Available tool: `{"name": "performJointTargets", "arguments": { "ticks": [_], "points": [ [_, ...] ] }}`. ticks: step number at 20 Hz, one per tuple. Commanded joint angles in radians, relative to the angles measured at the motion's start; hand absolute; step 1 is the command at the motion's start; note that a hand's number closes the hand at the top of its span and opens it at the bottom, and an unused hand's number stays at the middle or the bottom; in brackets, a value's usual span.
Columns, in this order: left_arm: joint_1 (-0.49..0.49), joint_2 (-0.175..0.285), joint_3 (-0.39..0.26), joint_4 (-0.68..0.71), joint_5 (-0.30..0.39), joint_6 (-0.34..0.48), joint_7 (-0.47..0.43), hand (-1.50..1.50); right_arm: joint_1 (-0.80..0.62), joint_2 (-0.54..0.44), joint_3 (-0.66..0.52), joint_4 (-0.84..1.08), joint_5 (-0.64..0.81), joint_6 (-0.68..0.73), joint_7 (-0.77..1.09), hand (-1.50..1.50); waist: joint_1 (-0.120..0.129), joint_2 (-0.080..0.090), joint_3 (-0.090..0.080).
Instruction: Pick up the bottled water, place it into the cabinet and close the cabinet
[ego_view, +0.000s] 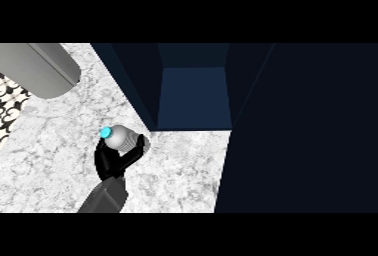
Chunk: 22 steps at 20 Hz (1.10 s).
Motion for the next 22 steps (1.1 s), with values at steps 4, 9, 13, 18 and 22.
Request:
{"name": "performJointTargets", "arguments": {
  "ticks": [4,9,13,18,22],
  "points": [
    [0.159,0.007,-0.191,-0.091,-0.115,-0.234,0.047,1.5,0.003,-0.015,0.016,-0.046,0.073,-0.019,-0.005,-1.5,0.019,-0.011,0.001],
    [0.268,0.042,-0.213,-0.199,-0.121,-0.323,0.013,1.5,0.024,-0.065,-0.031,-0.101,0.049,-0.003,0.024,-1.5,0.015,-0.004,0.001],
    [0.359,0.063,-0.269,-0.441,-0.134,-0.246,0.156,1.5,-0.008,0.002,0.079,-0.082,0.155,-0.054,0.073,-1.5,0.017,-0.007,0.001],
    [0.373,0.064,-0.314,-0.629,-0.143,-0.179,0.313,1.5,-0.092,-0.006,-0.012,-0.084,0.09,-0.033,0.129,-1.5,0.019,-0.004,0.001],
    [0.49,0.043,-0.364,-0.81,-0.131,-0.163,0.377,1.5,-0.106,0.026,0.036,-0.074,0.153,-0.07,0.172,-1.5,0.018,-0.005,0.001]
  ]
}}
